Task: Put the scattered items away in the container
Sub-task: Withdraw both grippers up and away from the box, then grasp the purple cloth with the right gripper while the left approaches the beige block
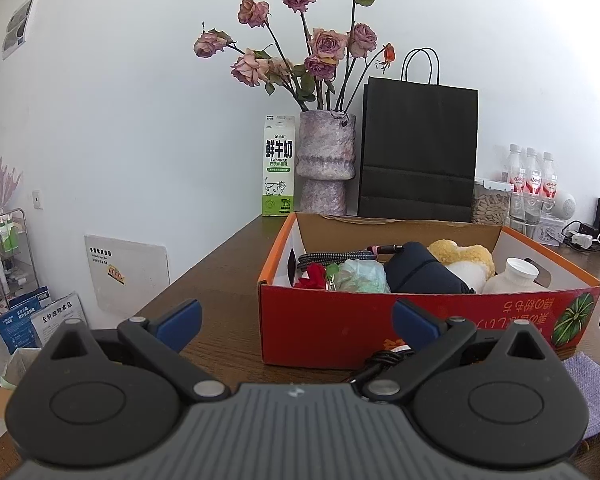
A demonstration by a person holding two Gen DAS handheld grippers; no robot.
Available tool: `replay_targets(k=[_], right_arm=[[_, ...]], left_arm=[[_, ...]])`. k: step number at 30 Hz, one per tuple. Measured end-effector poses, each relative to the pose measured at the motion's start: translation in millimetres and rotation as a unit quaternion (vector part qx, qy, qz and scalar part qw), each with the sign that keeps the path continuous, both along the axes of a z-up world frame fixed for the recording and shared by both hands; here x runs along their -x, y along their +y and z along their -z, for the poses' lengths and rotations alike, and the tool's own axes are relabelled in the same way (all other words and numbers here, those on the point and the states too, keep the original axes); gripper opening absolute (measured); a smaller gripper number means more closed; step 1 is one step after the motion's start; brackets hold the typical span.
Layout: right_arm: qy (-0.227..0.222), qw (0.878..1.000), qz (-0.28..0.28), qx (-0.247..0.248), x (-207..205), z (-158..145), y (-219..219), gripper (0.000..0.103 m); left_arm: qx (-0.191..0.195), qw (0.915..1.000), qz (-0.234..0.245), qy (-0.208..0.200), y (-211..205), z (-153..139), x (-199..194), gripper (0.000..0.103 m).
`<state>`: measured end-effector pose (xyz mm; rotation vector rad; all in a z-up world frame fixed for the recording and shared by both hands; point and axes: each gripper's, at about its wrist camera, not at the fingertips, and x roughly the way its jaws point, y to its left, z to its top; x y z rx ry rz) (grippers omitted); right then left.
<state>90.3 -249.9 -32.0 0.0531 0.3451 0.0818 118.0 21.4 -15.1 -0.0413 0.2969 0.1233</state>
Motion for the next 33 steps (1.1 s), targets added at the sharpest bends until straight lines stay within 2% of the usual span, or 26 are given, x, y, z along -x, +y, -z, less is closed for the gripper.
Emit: replay_targets(k=[11, 18, 21, 22, 24, 33], right_arm=[[0.027, 0.999, -0.037, 0.011, 16, 2, 11, 0.102], [0.072, 0.994, -0.08, 0.036, 13, 7, 29, 0.101], [0.124, 0.987, -0.097, 0.042, 7, 20, 39, 0.1], [0.116, 0.987, -0.087, 0.063, 10, 20, 46, 0.099], [0.12, 0.986, -0.09, 0.074, 9, 22, 51, 0.098], [0.115, 0.988, -0.1, 0.023, -1, 11, 42, 0.099]], left_arm=[[-0.001, 1.0, 0.002, 0.008, 1, 1, 12, 0.103], [-0.005, 0.9997, 0.0, 0.022, 0, 2, 12, 0.103], [0.0, 0.9993, 0.001, 0.038, 2, 3, 12, 0.103], [0.002, 0.9992, 0.001, 0.04, 3, 3, 12, 0.103], [0.003, 0.999, 0.0, 0.045, 3, 4, 12, 0.103], [0.015, 0.9977, 0.002, 0.066, 7, 7, 6, 0.103]])
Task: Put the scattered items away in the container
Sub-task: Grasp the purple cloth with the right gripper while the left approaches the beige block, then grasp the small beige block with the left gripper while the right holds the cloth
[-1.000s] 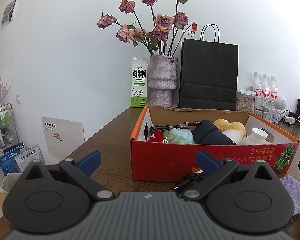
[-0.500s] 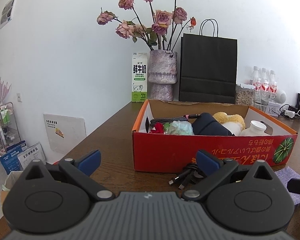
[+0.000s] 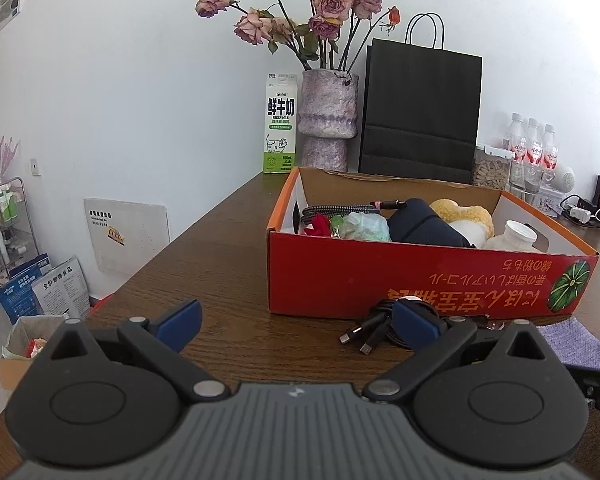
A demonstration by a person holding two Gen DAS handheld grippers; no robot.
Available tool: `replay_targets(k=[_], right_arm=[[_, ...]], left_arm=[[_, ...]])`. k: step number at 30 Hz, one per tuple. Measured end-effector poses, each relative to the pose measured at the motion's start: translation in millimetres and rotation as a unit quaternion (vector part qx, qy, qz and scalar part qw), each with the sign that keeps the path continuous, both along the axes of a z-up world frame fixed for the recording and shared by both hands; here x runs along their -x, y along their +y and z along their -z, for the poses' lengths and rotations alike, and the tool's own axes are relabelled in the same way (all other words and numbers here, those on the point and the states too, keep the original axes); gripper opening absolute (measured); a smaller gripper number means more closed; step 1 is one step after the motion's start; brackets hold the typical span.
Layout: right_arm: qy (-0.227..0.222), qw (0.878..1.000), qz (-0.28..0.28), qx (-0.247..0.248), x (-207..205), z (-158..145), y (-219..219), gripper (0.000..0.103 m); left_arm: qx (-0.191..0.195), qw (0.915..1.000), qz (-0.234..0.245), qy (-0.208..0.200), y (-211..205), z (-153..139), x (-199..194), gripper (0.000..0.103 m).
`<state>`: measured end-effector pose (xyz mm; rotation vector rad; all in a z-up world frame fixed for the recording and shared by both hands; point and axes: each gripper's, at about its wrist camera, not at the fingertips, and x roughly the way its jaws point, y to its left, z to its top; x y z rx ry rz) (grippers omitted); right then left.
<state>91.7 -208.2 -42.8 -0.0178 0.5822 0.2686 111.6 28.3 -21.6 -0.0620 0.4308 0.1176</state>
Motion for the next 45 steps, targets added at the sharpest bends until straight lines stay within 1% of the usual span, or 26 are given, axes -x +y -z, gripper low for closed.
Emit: replay_targets(k=[3, 5, 7, 8, 10, 11, 12, 13, 14, 17, 18, 21, 23, 28, 32, 36, 39, 43, 45], right_arm=[[0.019, 1.0, 0.005, -0.002, -18, -4, 4, 0.099], [0.048, 0.999, 0.003, 0.001, -34, 0, 9, 0.099], [0.063, 0.998, 0.002, -0.02, -45, 4, 9, 0.101], [0.063, 0.998, 0.002, -0.02, -47, 4, 10, 0.1], [0.057, 0.998, -0.006, -0.015, -45, 5, 15, 0.092], [0.054, 0.998, -0.011, -0.018, -44, 5, 16, 0.077], [0.05, 0.999, -0.009, -0.008, -41, 4, 18, 0.049], [0.039, 0.999, 0.004, 0.015, -38, 4, 21, 0.036], [0.036, 0.999, 0.008, 0.012, -37, 4, 20, 0.028], [0.04, 0.999, 0.0, -0.024, -36, 3, 10, 0.012], [0.04, 0.999, -0.003, -0.033, -35, 2, 7, 0.012], [0.024, 0.999, -0.006, -0.039, -29, -2, 3, 0.008], [0.013, 0.999, -0.007, -0.049, -26, -7, 0, 0.008], [-0.022, 0.995, 0.001, -0.1, -14, -29, -19, 0.008], [-0.037, 0.989, 0.009, -0.14, -10, -44, -37, 0.008], [-0.054, 0.988, 0.022, -0.143, -8, -51, -44, 0.008], [-0.055, 0.988, 0.028, -0.141, -8, -49, -48, 0.008], [-0.049, 0.988, 0.035, -0.141, -8, -43, -51, 0.008], [-0.048, 0.988, 0.036, -0.142, -8, -41, -53, 0.008]], left_arm=[[0.001, 1.0, -0.001, 0.001, 0, 0, 0, 0.103], [0.001, 1.0, 0.001, 0.003, 0, 0, -1, 0.103], [0.002, 1.0, 0.001, 0.005, 0, 0, -1, 0.103], [0.004, 1.0, 0.002, 0.005, 0, 0, -1, 0.103], [0.008, 0.9999, 0.003, 0.008, 1, 1, -2, 0.103], [0.01, 0.9999, 0.003, 0.009, 2, 1, -3, 0.103], [0.012, 0.9999, 0.003, 0.01, 3, 1, -3, 0.103], [0.014, 0.9998, 0.002, 0.011, 3, 1, -3, 0.103], [0.016, 0.9998, 0.002, 0.01, 4, 1, -3, 0.103], [0.02, 0.9997, 0.002, 0.011, 5, 2, -3, 0.103], [0.021, 0.9997, 0.003, 0.012, 5, 2, -4, 0.103], [0.021, 0.9996, 0.003, 0.016, 5, 2, -4, 0.103], [0.022, 0.9996, 0.002, 0.017, 5, 2, -5, 0.103], [0.019, 0.9996, 0.002, 0.022, 6, 3, -6, 0.103], [0.017, 0.9995, 0.001, 0.028, 5, 4, -8, 0.103], [0.013, 0.9994, 0.0, 0.031, 3, 4, -9, 0.103], [0.004, 0.9994, 0.004, 0.035, -1, 4, -9, 0.103], [-0.016, 0.9989, 0.021, 0.038, -14, 4, -6, 0.103], [-0.015, 0.9982, 0.04, 0.041, -24, 7, -4, 0.103]])
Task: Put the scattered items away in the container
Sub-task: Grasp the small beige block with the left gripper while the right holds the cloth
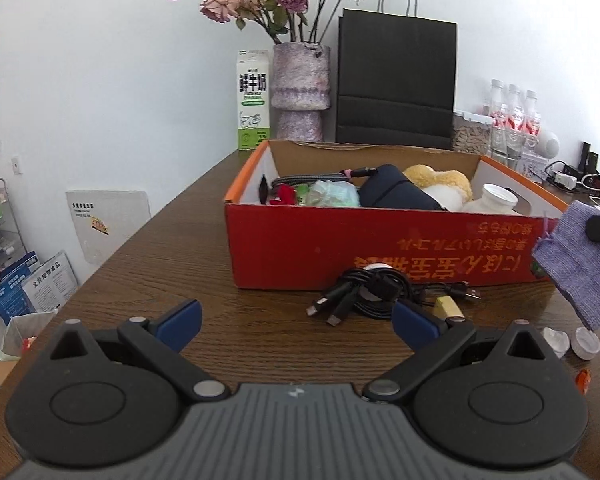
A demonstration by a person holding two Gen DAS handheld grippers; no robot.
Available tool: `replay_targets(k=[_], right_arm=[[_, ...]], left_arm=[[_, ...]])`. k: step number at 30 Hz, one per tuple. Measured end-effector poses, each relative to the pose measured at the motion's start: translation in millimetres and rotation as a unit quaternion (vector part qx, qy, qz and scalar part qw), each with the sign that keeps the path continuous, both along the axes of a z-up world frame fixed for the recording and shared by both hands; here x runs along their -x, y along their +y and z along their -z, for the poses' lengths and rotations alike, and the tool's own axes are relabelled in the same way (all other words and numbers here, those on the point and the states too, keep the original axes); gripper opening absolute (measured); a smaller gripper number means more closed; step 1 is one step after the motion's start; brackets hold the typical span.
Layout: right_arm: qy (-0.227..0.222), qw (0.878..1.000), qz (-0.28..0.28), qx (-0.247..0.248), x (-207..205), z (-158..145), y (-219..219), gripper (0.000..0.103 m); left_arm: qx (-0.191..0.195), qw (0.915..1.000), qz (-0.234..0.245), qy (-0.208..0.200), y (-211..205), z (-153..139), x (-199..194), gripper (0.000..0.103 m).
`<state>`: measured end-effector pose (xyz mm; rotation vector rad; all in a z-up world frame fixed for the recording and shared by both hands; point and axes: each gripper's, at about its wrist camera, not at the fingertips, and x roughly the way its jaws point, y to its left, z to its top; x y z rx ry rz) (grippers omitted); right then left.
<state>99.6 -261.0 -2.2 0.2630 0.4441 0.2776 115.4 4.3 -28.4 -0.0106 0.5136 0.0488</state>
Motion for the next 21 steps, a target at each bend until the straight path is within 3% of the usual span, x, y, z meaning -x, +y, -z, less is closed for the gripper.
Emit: replay_targets(k=[5, 13, 21], right_arm=[[-0.003, 1.0, 0.002, -0.003, 2, 2, -4, 0.008], [-0.003, 1.0, 0.0, 0.002, 2, 7, -4, 0.008], [-0.003, 1.0, -0.007, 0.003, 2, 10, -1, 0.008]], left_arm=[[-0.002, 0.999, 0.044, 0.011, -29, -2, -6, 0.103], [0.003, 0.9974, 0.06, 0.04, -52, -2, -27, 0.098], [0.025, 0.9953, 0.063, 0.069, -57, 3, -37, 0.064]])
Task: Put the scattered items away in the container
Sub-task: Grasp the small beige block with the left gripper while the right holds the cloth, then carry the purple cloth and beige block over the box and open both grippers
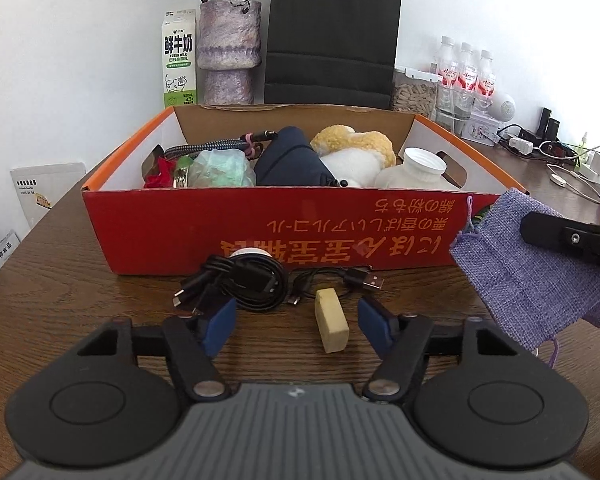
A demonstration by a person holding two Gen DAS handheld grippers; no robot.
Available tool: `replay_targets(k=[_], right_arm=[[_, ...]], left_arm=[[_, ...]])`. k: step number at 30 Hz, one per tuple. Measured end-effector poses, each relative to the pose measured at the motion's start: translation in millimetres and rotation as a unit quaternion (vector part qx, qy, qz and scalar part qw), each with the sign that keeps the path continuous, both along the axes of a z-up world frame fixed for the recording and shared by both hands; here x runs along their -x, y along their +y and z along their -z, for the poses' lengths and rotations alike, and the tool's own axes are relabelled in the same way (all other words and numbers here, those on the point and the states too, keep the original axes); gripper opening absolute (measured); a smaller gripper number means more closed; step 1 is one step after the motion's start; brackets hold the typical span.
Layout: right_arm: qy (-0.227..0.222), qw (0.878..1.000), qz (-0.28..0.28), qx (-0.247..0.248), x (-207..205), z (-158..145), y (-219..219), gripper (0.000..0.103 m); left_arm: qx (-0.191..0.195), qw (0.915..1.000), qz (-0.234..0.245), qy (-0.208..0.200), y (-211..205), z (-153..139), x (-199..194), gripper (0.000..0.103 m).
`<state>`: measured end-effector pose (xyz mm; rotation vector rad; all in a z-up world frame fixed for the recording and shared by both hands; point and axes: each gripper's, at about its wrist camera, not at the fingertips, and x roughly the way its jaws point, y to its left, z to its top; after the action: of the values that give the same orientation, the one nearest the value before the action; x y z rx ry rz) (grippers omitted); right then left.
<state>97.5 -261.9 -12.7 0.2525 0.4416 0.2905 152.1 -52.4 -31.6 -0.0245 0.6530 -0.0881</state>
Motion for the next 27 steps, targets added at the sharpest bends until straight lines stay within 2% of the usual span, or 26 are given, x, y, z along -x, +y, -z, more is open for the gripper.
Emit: replay_targets(k=[2, 4, 6, 10, 18, 27], right_arm=[[0.0, 1.0, -0.001, 0.0, 0, 1, 0, 0.008], [0.0, 1.0, -0.002, -0.001, 0, 1, 1, 0.008], [-0.001, 1.0, -0.003, -0.001, 2, 1, 1, 0.008], [-0.002, 1.0, -0.002, 0.0, 3, 1, 2, 0.008], [-0.01, 1.0, -0.005, 0.002, 5, -2, 5, 0.008], [-0.042, 0.999, -0.018, -0.006, 7, -20, 13, 0.008]], left_arm=[[0.011, 0.9999, 0.009, 0.003, -1, 2, -1, 0.052], [0.023, 0.9995, 0.017, 0.011, 0, 4, -3, 0.019], [0.035, 0.9992, 0.019, 0.009, 2, 5, -1, 0.012], [0.053, 0.9983, 0.015, -0.02, 8, -2, 9, 0.012], [0.065, 0.997, 0.003, -0.042, 21, -12, 17, 0.012], [0.077, 0.9926, -0.006, -0.094, 37, -42, 27, 0.012]])
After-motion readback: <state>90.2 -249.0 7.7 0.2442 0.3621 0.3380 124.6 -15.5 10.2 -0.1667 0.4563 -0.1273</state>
